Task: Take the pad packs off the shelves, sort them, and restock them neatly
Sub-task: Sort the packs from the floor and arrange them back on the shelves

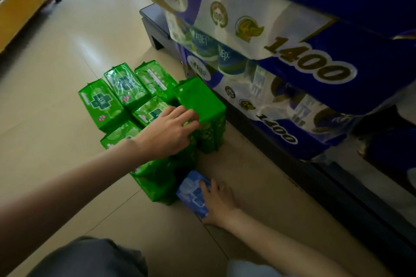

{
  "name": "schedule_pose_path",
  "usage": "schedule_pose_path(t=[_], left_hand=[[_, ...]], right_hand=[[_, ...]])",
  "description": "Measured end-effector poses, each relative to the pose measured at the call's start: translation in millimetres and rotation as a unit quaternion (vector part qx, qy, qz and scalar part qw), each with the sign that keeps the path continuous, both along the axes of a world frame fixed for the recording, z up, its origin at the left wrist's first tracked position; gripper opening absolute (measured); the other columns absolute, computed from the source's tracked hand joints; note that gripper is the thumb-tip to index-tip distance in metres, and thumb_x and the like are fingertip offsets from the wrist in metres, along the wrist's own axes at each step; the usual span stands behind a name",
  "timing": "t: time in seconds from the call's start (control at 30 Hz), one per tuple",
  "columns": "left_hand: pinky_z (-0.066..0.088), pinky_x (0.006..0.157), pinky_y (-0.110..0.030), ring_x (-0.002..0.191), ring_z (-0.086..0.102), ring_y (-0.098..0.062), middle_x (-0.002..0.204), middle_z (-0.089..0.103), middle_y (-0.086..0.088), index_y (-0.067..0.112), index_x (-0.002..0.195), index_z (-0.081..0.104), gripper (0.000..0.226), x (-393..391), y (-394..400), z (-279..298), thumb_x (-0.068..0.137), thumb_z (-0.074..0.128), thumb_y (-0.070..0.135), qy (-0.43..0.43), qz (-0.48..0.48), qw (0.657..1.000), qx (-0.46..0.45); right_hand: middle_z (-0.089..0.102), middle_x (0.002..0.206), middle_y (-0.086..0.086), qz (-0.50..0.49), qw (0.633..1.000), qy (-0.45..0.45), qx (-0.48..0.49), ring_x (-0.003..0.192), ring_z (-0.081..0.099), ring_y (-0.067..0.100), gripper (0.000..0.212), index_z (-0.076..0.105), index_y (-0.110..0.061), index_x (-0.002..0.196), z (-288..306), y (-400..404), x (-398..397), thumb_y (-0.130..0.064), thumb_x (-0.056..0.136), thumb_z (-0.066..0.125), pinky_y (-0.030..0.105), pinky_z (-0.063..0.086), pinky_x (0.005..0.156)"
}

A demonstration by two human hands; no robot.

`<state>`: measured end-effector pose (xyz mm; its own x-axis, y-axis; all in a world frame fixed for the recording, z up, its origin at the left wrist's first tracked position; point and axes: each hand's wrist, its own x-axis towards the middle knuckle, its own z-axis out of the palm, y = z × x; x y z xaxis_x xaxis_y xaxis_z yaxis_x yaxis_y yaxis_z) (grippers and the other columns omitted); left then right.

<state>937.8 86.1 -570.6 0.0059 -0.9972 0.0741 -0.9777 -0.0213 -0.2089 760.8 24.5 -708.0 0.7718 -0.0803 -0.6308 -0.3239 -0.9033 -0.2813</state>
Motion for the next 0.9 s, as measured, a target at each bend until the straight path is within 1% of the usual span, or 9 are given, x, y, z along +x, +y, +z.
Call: schedule_pose_path(t=[0.1, 0.17, 0.3, 0.37, 0.5, 0.63, 0.7, 0.77, 0.9], left_hand=[[0.047, 0.078, -0.037, 0.095, 0.057, -0.028, 0.112, 0.059, -0.008, 0.017, 0.112, 0.056, 0.044, 9, -9, 10, 0.075, 0.04, 0.032, 0.052, 0.008, 0.998, 0.039], [0.046, 0.089, -0.042, 0.108, 0.052, -0.027, 0.126, 0.053, -0.005, 0.022, 0.13, 0.046, 0.054, 15, -19, 28, 0.08, 0.049, 0.041, 0.157, 0.055, 0.981, 0.094], [0.035, 0.104, -0.027, 0.127, 0.039, -0.012, 0.143, 0.037, 0.007, 0.028, 0.145, 0.022, 0.086, 22, -37, 79, 0.077, 0.073, 0.039, 0.415, 0.164, 0.823, 0.352], [0.037, 0.099, -0.021, 0.122, 0.041, -0.008, 0.136, 0.038, 0.012, 0.03, 0.142, 0.023, 0.086, 27, -41, 107, 0.075, 0.077, 0.031, 0.437, 0.138, 0.803, 0.382], [0.046, 0.094, -0.024, 0.109, 0.052, -0.009, 0.122, 0.048, 0.013, 0.036, 0.122, 0.037, 0.081, 41, -40, 186, 0.055, 0.082, 0.048, 0.379, 0.071, 0.87, 0.308], [0.052, 0.076, -0.015, 0.094, 0.062, 0.002, 0.109, 0.063, 0.015, 0.038, 0.109, 0.052, 0.073, 58, -36, 288, 0.04, 0.071, 0.054, 0.401, 0.054, 0.89, 0.211], [0.054, 0.077, -0.02, 0.095, 0.064, -0.003, 0.108, 0.067, 0.012, 0.037, 0.11, 0.057, 0.072, 68, -33, 332, 0.041, 0.074, 0.049, 0.42, 0.048, 0.894, 0.146], [0.057, 0.077, -0.027, 0.096, 0.067, -0.01, 0.106, 0.07, 0.008, 0.032, 0.11, 0.06, 0.072, 73, -35, 370, 0.04, 0.075, 0.041, 0.461, 0.029, 0.884, 0.076], [0.055, 0.067, -0.019, 0.09, 0.068, -0.01, 0.102, 0.072, 0.004, 0.024, 0.107, 0.063, 0.066, 60, -52, 428, 0.041, 0.071, 0.03, 0.535, -0.039, 0.843, -0.027]], right_hand=[[0.029, 0.141, 0.013, -0.064, 0.994, -0.013, 0.089, 0.126, 0.036, 0.036, 0.084, 0.022, -0.024, 0.143, 34, -34, 4, -0.039, 0.077, 0.071, 0.043, 0.035, 0.1], [0.036, 0.134, 0.005, -0.082, 0.985, -0.025, 0.148, 0.121, 0.042, 0.026, 0.073, 0.033, -0.026, 0.135, 78, -67, 6, -0.039, 0.075, 0.073, 0.039, 0.044, 0.092], [0.038, 0.108, -0.009, -0.049, 0.982, -0.113, 0.144, 0.087, 0.044, 0.001, 0.053, 0.039, -0.033, 0.114, 184, -101, 19, -0.038, 0.074, 0.074, 0.021, 0.04, 0.066], [0.041, 0.108, -0.009, -0.054, 0.974, -0.161, 0.152, 0.082, 0.043, -0.003, 0.051, 0.039, -0.034, 0.11, 229, -106, 26, -0.034, 0.074, 0.075, 0.017, 0.034, 0.061], [0.048, 0.105, -0.016, -0.07, 0.961, -0.222, 0.149, 0.082, 0.05, -0.003, 0.053, 0.043, -0.034, 0.114, 310, -101, 30, -0.04, 0.071, 0.072, 0.015, 0.038, 0.064], [0.039, 0.124, -0.018, -0.059, 0.936, -0.346, 0.03, 0.11, 0.038, -0.004, 0.059, 0.04, -0.034, 0.129, 388, -85, 25, -0.053, 0.075, 0.056, 0.008, 0.034, 0.082], [0.038, 0.135, -0.009, -0.036, 0.881, -0.458, -0.11, 0.123, 0.035, 0.008, 0.058, 0.042, -0.027, 0.131, 423, -73, 20, -0.049, 0.079, 0.052, 0.022, 0.035, 0.097], [0.043, 0.138, 0.004, -0.015, 0.793, -0.549, -0.262, 0.126, 0.04, 0.025, 0.066, 0.043, -0.019, 0.133, 452, -66, 17, -0.051, 0.078, 0.057, 0.039, 0.035, 0.101], [0.031, 0.147, 0.016, -0.008, 0.697, -0.534, -0.479, 0.13, 0.029, 0.04, 0.109, 0.02, -0.024, 0.147, 492, -67, 12, -0.064, 0.061, 0.074, 0.055, 0.024, 0.104]])
